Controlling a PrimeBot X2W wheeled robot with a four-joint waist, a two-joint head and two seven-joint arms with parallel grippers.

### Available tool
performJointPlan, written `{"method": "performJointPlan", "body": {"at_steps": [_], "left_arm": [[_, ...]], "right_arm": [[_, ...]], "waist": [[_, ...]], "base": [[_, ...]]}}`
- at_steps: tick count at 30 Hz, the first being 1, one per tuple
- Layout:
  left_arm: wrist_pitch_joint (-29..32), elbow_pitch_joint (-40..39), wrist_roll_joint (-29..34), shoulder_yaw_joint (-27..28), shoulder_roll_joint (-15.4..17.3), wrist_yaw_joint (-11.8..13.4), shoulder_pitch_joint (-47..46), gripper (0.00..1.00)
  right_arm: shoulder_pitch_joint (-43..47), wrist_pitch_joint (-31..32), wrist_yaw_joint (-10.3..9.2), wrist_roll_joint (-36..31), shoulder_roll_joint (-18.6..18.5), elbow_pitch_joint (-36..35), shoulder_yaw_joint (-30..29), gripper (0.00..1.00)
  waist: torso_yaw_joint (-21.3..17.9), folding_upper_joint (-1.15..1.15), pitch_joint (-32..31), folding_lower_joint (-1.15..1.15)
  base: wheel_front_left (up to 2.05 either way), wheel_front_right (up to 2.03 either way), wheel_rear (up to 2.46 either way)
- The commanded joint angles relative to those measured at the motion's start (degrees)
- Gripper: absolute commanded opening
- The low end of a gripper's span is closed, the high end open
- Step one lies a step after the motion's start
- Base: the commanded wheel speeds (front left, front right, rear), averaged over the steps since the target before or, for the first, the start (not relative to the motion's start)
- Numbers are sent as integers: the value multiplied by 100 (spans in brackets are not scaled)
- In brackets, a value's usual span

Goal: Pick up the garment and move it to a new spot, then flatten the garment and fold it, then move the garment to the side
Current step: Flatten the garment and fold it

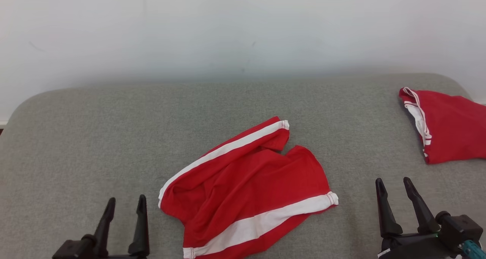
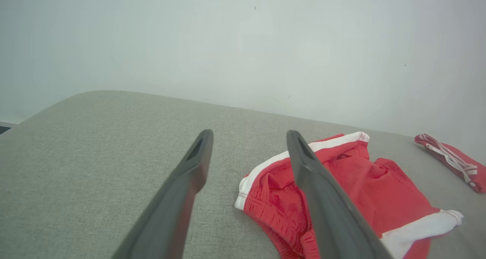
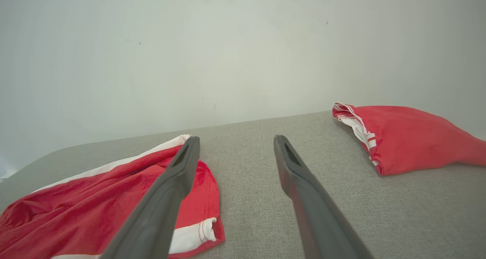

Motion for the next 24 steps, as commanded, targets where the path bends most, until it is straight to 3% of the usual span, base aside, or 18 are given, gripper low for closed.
{"method": "performJointPlan", "body": {"at_steps": [1, 14, 24], "left_arm": [[-21, -36, 120, 77, -4, 10, -46, 100], [-17, 30, 870, 1037, -161, -185, 248, 100], [-17, -144, 1131, 1083, -305, -423, 501, 100]], "right_arm": [[74, -9, -15, -42, -45, -25, -10, 100], [424, -9, -15, -11, -118, -179, 89, 100], [548, -9, -15, -9, -92, -183, 139, 100]], "waist": [[-82, 0, -65, 1], [-232, 0, -131, 1], [-137, 0, -144, 1]], "base": [[0, 0, 0], [0, 0, 0], [0, 0, 0]]}}
